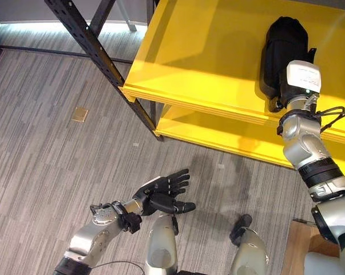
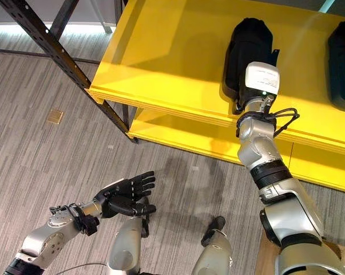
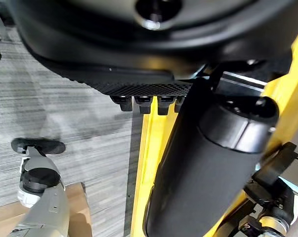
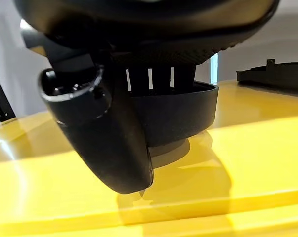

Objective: Move parts from the plastic box to the shelf.

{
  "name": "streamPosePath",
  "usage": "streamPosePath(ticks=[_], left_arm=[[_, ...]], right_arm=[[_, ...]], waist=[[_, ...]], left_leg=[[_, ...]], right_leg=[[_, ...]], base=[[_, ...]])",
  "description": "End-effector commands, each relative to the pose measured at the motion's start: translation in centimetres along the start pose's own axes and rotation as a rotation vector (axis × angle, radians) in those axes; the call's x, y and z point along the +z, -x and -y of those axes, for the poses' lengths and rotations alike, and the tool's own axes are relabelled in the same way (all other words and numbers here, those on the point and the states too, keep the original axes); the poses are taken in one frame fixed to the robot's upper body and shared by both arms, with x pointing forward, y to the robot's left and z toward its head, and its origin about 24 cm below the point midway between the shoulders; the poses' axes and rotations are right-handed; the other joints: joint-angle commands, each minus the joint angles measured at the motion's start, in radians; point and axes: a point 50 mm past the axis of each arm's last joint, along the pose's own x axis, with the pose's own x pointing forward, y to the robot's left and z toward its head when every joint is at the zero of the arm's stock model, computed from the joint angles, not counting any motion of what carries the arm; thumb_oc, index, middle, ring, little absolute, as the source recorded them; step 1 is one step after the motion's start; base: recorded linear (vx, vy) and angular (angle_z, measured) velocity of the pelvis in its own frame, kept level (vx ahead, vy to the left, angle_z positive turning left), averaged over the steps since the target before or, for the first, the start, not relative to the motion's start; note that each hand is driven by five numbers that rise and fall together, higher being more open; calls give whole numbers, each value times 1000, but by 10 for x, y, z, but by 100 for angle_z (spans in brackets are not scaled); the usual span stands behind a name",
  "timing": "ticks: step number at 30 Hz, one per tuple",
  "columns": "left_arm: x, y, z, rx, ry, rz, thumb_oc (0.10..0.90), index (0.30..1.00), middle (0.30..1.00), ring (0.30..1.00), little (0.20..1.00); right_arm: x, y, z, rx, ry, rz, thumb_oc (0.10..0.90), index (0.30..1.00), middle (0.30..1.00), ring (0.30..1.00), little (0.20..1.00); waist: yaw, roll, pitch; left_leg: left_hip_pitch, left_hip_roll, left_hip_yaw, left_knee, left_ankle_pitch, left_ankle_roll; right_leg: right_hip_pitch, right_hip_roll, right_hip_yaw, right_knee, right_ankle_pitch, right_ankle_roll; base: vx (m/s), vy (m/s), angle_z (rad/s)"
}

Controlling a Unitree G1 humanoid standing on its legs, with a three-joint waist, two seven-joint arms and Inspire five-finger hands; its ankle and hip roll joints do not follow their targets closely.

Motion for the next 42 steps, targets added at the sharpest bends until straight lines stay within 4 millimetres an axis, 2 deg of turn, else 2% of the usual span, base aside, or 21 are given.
streamPosePath(ticks=[1,7,12,17,35,42], left_arm=[[24,-7,24,-128,-18,127,900,1000,1000,1000,1000],[29,-9,25,-141,-27,162,900,1000,1000,1000,1000],[32,-7,28,-154,-19,168,900,1000,1000,1000,1000],[30,-9,30,-169,-25,158,900,1000,1000,1000,1000],[10,-3,26,-145,9,83,900,1000,1000,1000,1000],[2,0,24,-131,29,64,900,1000,1000,1000,1000]], right_arm=[[32,-17,60,-197,32,94,400,300,300,300,300],[35,-19,65,-218,162,101,400,300,300,300,300],[24,-23,68,-247,169,70,400,300,300,300,300],[25,-28,81,-291,184,60,400,300,300,300,300],[13,-32,120,-458,271,67,400,300,300,300,300],[9,-34,126,-461,291,70,400,300,300,300,300]], waist=[[7,14,8],[8,17,10],[16,18,9],[27,19,11],[42,1,-7],[40,-1,-36]], left_leg=[[12,-9,3,66,-151,26],[9,-10,7,68,-153,28],[8,-11,1,66,-150,27],[-3,-5,-6,71,-148,20],[3,25,-27,99,-145,8],[37,42,-26,82,-135,-1]], right_leg=[[-42,33,56,81,-109,6],[-48,26,61,87,-111,8],[-43,25,53,87,-114,6],[-45,27,46,97,-127,2],[-38,62,9,224,-223,-56],[-14,70,1,239,-249,-75]], base=[[-16,58,-3],[-1,13,0],[16,-11,0],[33,-42,1],[69,-71,4],[79,-52,3]])
